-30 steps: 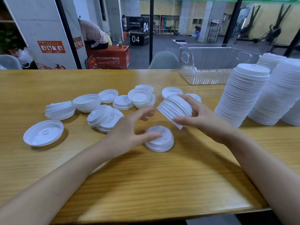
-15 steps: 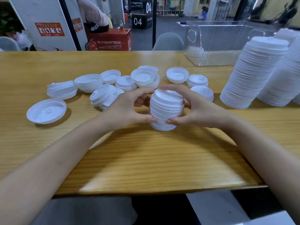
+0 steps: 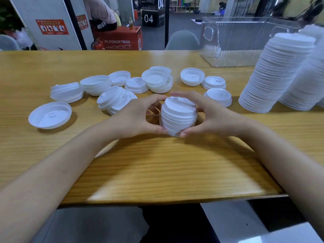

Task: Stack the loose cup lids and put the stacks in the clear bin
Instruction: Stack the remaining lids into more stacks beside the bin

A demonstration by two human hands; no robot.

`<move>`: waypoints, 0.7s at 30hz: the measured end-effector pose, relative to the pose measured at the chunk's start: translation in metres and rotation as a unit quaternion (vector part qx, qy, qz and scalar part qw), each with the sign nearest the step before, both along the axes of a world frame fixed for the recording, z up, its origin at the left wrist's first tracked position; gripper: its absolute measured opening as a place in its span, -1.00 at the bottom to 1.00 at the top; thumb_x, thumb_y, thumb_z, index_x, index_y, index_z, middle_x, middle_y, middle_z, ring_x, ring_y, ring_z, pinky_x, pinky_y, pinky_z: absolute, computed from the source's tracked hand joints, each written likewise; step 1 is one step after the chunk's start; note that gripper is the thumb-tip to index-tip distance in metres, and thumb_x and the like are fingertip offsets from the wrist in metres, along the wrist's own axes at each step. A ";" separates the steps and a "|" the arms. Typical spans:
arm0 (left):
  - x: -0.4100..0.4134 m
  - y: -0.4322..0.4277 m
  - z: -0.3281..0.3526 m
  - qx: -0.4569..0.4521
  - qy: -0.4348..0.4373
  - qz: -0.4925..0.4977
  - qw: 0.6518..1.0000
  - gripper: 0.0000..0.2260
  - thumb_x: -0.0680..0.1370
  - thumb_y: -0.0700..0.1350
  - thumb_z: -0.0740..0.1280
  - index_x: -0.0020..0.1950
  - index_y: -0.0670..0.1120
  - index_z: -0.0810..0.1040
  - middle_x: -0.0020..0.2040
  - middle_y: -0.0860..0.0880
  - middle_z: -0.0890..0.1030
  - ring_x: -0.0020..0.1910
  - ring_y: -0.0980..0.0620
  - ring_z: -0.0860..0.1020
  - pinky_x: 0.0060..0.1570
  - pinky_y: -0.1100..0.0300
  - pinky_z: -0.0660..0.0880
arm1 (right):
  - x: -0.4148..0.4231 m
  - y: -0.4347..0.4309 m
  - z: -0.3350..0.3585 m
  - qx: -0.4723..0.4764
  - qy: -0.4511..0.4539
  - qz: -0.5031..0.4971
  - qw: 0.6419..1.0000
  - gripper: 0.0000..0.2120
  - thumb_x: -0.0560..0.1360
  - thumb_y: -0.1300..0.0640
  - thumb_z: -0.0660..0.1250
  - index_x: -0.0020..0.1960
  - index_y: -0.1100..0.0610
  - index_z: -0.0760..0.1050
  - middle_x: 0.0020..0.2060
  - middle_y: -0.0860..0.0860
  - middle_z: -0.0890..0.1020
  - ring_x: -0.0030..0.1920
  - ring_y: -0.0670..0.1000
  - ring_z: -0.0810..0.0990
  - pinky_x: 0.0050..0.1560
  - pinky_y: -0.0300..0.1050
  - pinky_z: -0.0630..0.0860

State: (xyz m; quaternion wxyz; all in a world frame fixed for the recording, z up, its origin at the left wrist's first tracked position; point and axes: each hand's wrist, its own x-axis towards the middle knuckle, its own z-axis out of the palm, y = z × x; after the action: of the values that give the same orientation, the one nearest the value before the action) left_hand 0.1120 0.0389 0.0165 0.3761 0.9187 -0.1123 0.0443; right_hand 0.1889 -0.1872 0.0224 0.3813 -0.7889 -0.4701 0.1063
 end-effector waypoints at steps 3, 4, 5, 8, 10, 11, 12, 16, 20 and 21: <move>-0.001 0.002 0.003 -0.011 0.013 0.005 1.000 -0.28 0.33 -0.06 0.59 0.41 0.12 0.34 0.19 0.16 0.53 0.12 0.29 0.50 0.17 0.41 0.41 | 0.001 -0.007 0.008 0.019 0.036 -0.026 0.999 -0.15 0.28 -0.06 0.60 0.45 -0.24 0.24 0.37 -0.20 0.40 0.34 -0.27 0.40 0.34 -0.34 0.35; -0.002 0.002 0.003 -0.027 0.015 0.009 0.999 -0.26 0.33 -0.05 0.60 0.43 0.11 0.33 0.20 0.16 0.52 0.13 0.28 0.50 0.19 0.38 0.42 | 0.002 -0.010 0.010 0.029 0.040 -0.037 0.998 -0.17 0.29 -0.06 0.60 0.45 -0.23 0.25 0.36 -0.18 0.42 0.31 -0.23 0.44 0.34 -0.29 0.38; -0.002 0.002 0.004 -0.046 0.017 0.014 0.999 -0.21 0.31 -0.02 0.61 0.45 0.09 0.32 0.21 0.17 0.52 0.14 0.28 0.51 0.20 0.36 0.42 | 0.002 -0.013 0.012 0.033 0.045 -0.049 0.997 -0.18 0.30 -0.07 0.60 0.45 -0.22 0.27 0.35 -0.15 0.44 0.29 -0.20 0.47 0.34 -0.24 0.40; -0.006 -0.005 0.001 -0.087 0.021 0.023 0.996 -0.07 0.26 0.02 0.64 0.50 0.07 0.21 0.23 0.21 0.49 0.19 0.31 0.48 0.20 0.46 0.39 | -0.001 -0.014 0.010 0.011 0.061 -0.055 0.997 -0.22 0.31 -0.05 0.53 0.47 -0.13 0.30 0.33 -0.15 0.47 0.30 -0.19 0.47 0.35 -0.16 0.44; -0.006 -0.013 -0.005 -0.088 0.020 0.028 0.996 -0.06 0.30 -0.07 0.62 0.54 0.04 0.15 0.28 0.13 0.49 0.26 0.27 0.46 0.22 0.47 0.36 | -0.005 -0.009 0.005 0.006 0.069 -0.057 0.996 -0.31 0.37 0.05 0.54 0.44 -0.07 0.35 0.30 -0.17 0.50 0.29 -0.17 0.49 0.33 -0.12 0.47; -0.007 -0.016 -0.006 -0.086 0.013 0.031 0.996 -0.07 0.32 -0.11 0.61 0.55 0.03 0.14 0.30 0.07 0.49 0.28 0.21 0.47 0.25 0.44 0.36 | -0.008 -0.007 0.004 0.015 0.071 -0.063 0.995 -0.35 0.39 0.10 0.55 0.41 -0.05 0.39 0.28 -0.17 0.52 0.28 -0.15 0.51 0.31 -0.10 0.49; -0.007 -0.018 -0.008 -0.087 0.006 0.035 0.996 -0.08 0.33 -0.14 0.60 0.55 0.02 0.14 0.32 0.04 0.49 0.29 0.16 0.48 0.26 0.41 0.38 | -0.009 -0.006 0.003 0.029 0.068 -0.073 0.995 -0.39 0.40 0.13 0.55 0.39 -0.03 0.42 0.26 -0.16 0.55 0.26 -0.13 0.53 0.30 -0.09 0.50; -0.007 -0.019 -0.012 -0.105 0.002 0.029 0.994 -0.07 0.31 -0.15 0.63 0.54 -0.02 0.17 0.26 -0.01 0.55 0.24 0.09 0.54 0.30 0.20 0.44 | -0.008 -0.013 0.003 0.110 0.099 -0.129 0.981 -0.48 0.42 0.15 0.53 0.34 0.01 0.48 0.15 0.01 0.63 0.13 -0.06 0.61 0.24 -0.09 0.54; -0.008 -0.017 -0.013 -0.089 0.003 0.028 0.996 -0.02 0.23 0.06 0.65 0.53 0.06 0.22 0.31 -0.01 0.51 0.26 0.14 0.51 0.32 0.26 0.41 | -0.005 -0.024 0.002 0.139 0.154 -0.156 0.966 -0.54 0.46 0.13 0.51 0.32 -0.03 0.50 0.05 0.08 0.62 0.04 -0.07 0.63 0.25 -0.08 0.55; -0.008 -0.018 -0.013 -0.086 0.002 0.034 0.996 -0.06 0.26 0.03 0.64 0.54 0.06 0.22 0.33 -0.01 0.48 0.26 0.17 0.49 0.26 0.38 0.40 | -0.005 -0.024 0.002 0.145 0.168 -0.158 0.962 -0.55 0.47 0.13 0.49 0.33 -0.02 0.50 0.05 0.06 0.62 0.03 -0.10 0.64 0.24 -0.09 0.55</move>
State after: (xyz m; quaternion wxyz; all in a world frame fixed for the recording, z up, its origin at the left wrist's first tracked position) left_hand 0.1045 0.0211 0.0040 0.4521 0.8864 -0.0757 0.0650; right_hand 0.1838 -0.2112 0.0245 0.5772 -0.7602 -0.2786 0.1061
